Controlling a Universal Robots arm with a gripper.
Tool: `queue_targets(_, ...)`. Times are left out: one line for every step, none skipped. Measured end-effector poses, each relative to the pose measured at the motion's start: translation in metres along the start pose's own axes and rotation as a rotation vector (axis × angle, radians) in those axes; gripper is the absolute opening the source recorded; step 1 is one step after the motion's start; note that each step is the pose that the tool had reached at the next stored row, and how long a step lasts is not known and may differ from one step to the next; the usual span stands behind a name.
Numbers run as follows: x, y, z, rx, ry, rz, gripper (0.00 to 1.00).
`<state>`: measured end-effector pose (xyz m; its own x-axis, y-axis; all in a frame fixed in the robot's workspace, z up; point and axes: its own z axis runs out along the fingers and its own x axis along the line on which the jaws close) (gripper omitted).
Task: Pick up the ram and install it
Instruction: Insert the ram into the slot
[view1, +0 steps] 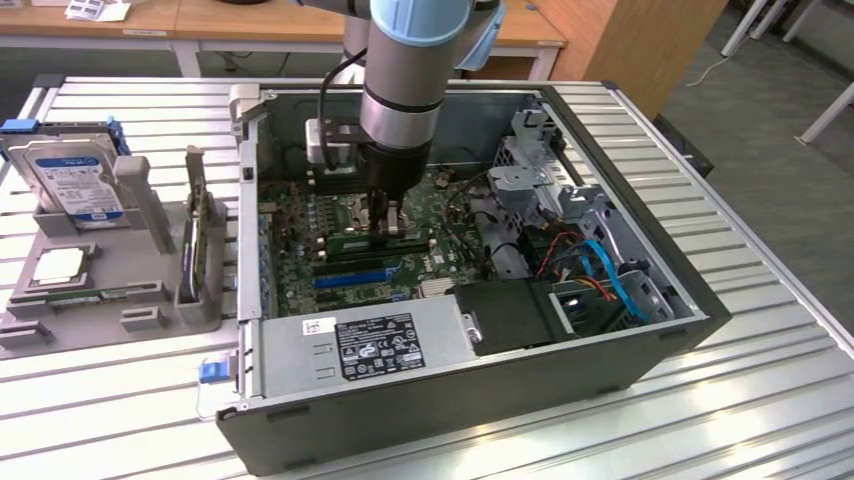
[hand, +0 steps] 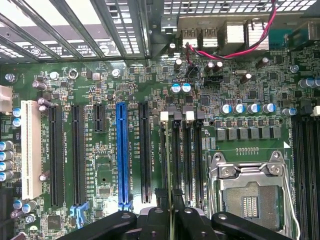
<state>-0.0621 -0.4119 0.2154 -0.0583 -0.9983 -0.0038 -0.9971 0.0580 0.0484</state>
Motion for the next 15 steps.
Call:
queue_targets(0.0,0.0,0.0001,0.0,-0.0001,0.0,0.14)
queue_targets(0.0,-0.0001,0.0001,0.0,-0.0001,0.0,0.14)
queue_targets(0.0,-0.0001,0.0001,0.0,-0.0001,0.0,0.14)
queue_targets(0.0,-0.0002,0.0001,0.0,-0.0001,0.0,0.14)
queue_targets(0.0,-0.0004,0.0001,0.0,-0.0001,0.0,0.14)
queue_targets(0.0,-0.0007,0.0001,0.0001,-0.0001,0.0,0.14)
queue_targets(0.0,-0.0007,0.0,0.0001,-0.0001,0.0,0.14)
queue_targets(0.0,-0.0007,0.0,0.0,0.0,0.0,0.14)
queue_targets(-0.0001,-0.0008,0.0,0.0001,-0.0001,0.0,0.14)
queue_targets(0.0,-0.0009,0.0,0.0,0.0,0.0,0.14)
queue_targets(0.0,-0.0012,0.0,0.0,-0.0001,0.0,0.14)
queue_targets(0.0,-0.0012,0.0,0.0001,0.0,0.0,0.14)
queue_targets(-0.0001,-0.0013,0.0,0.0,-0.0001,0.0,0.14)
queue_targets(-0.0001,-0.0014,0.0,0.0,0.0,0.0,0.14)
queue_targets(-0.0001,-0.0014,0.0,0.0,0.0,0.0,0.14)
